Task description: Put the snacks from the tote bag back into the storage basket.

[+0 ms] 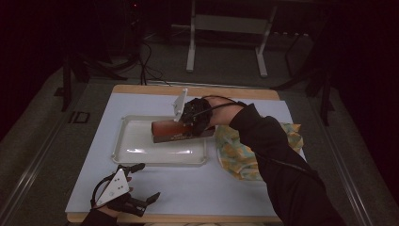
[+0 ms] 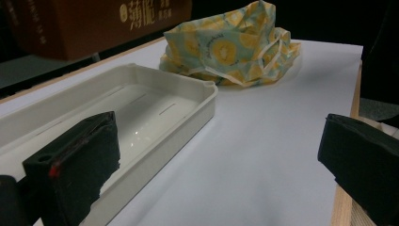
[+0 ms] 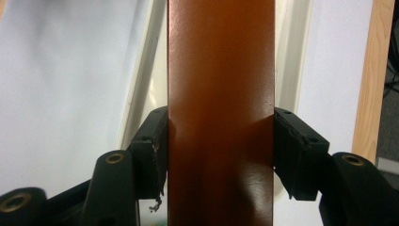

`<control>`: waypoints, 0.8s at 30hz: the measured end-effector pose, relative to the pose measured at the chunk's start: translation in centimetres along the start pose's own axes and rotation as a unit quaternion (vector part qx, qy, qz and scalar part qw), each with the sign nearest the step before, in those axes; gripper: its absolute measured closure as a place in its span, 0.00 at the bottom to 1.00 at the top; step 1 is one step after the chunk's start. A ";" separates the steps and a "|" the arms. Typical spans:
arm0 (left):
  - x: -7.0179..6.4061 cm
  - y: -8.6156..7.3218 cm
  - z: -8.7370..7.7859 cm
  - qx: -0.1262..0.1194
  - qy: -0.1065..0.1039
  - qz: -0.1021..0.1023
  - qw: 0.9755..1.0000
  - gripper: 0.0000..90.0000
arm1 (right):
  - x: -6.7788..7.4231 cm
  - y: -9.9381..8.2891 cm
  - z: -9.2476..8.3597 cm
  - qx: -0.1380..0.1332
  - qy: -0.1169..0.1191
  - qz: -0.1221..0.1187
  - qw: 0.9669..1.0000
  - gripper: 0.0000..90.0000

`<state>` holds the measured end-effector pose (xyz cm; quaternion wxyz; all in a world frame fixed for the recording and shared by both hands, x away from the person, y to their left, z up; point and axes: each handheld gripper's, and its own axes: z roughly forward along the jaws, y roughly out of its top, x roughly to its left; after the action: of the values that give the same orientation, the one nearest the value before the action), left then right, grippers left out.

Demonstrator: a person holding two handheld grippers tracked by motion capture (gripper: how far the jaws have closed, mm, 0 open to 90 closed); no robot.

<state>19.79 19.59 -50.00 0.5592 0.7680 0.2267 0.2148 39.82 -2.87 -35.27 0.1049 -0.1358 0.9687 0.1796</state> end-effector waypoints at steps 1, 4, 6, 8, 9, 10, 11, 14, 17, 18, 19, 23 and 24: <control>0.0 0.0 0.0 0.000 0.000 0.000 1.000 0.00 | -0.1 0.1 0.2 -0.003 0.002 0.001 1.000 0.48; 0.0 0.0 0.0 0.000 -0.002 0.000 1.000 0.00 | -0.4 0.3 1.3 -0.008 -0.002 0.009 1.000 0.48; -0.1 0.0 0.0 -0.001 -0.002 0.001 1.000 0.00 | -0.5 0.4 2.1 -0.014 -0.005 0.014 1.000 0.48; -0.1 0.0 0.0 -0.002 -0.003 0.000 1.000 0.00 | -0.6 0.4 2.5 -0.018 -0.001 0.016 1.000 0.48; -0.1 0.0 0.0 -0.001 -0.003 0.001 1.000 0.00 | -0.5 0.4 3.5 -0.015 0.004 0.017 1.000 0.48; 0.0 0.0 0.0 -0.001 -0.003 0.001 1.000 0.00 | -0.4 0.3 3.9 -0.013 0.009 0.015 1.000 0.48; 0.0 0.0 0.0 -0.001 -0.004 0.001 1.000 0.00 | -0.4 0.3 4.4 -0.012 0.012 0.014 1.000 0.48; 0.0 0.0 0.0 0.000 -0.005 0.002 1.000 0.00 | -0.3 0.0 5.6 -0.007 0.018 0.018 1.000 0.48; 0.0 0.0 0.1 0.001 -0.006 0.003 1.000 0.00 | -0.3 -0.2 6.7 -0.002 0.020 0.028 0.999 0.48; 0.0 0.0 0.1 0.001 -0.006 0.003 1.000 0.00 | -0.3 -0.2 6.7 -0.002 0.020 0.028 0.999 0.48; -0.1 0.0 0.1 0.000 -0.006 0.002 1.000 0.00 | -0.3 -0.3 7.0 -0.002 0.020 0.032 0.999 0.48; 0.0 0.0 0.1 0.001 -0.006 0.004 1.000 0.00 | -0.4 -0.8 8.4 0.002 0.027 0.047 0.999 0.48; 0.0 0.0 0.1 0.001 -0.007 0.004 1.000 0.00 | -0.3 -0.9 8.7 0.004 0.029 0.047 0.998 0.48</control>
<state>19.78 19.53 -50.02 0.5594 0.7707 0.2200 0.2115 41.77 -0.34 -43.45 0.0686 -0.0953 0.9773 0.1764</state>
